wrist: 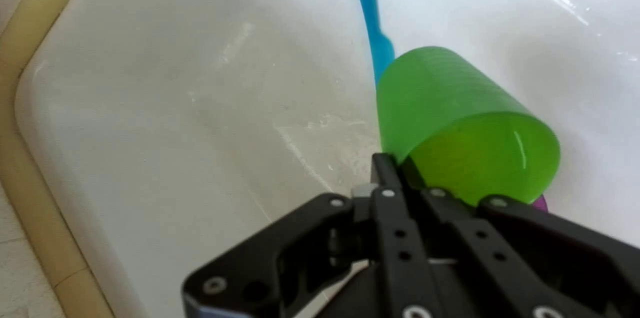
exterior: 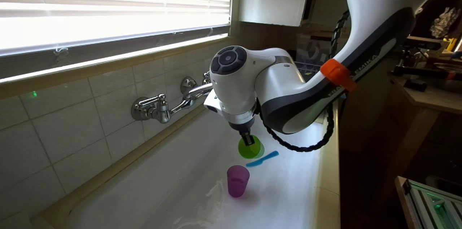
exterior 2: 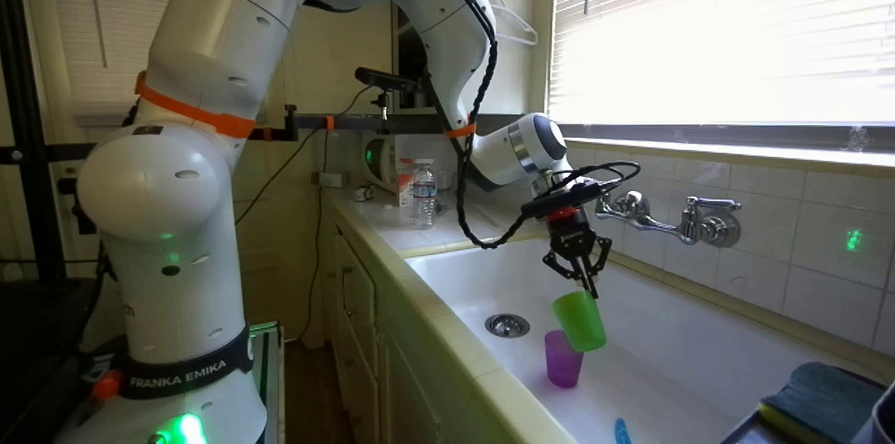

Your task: Move the purple cup to the left, then pour the water from the green cup into the purple cup

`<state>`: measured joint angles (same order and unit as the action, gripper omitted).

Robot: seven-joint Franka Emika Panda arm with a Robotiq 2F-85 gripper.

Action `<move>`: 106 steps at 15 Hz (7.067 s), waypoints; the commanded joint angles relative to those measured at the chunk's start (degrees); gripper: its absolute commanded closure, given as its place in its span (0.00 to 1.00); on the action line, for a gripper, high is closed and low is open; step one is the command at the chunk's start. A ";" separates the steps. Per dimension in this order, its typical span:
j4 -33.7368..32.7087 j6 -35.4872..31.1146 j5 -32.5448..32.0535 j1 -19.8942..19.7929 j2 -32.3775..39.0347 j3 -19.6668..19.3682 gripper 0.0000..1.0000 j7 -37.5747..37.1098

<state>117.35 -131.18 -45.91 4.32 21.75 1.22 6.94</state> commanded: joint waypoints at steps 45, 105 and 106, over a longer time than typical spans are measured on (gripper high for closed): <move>23.72 -43.69 30.60 -11.31 -8.56 -7.87 0.99 -0.08; 14.39 -43.41 41.65 -32.54 3.58 10.71 0.00 1.05; 14.90 -42.34 41.99 -31.63 2.34 10.00 0.00 1.21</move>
<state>128.84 -177.25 -6.75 -30.45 29.26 13.54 6.82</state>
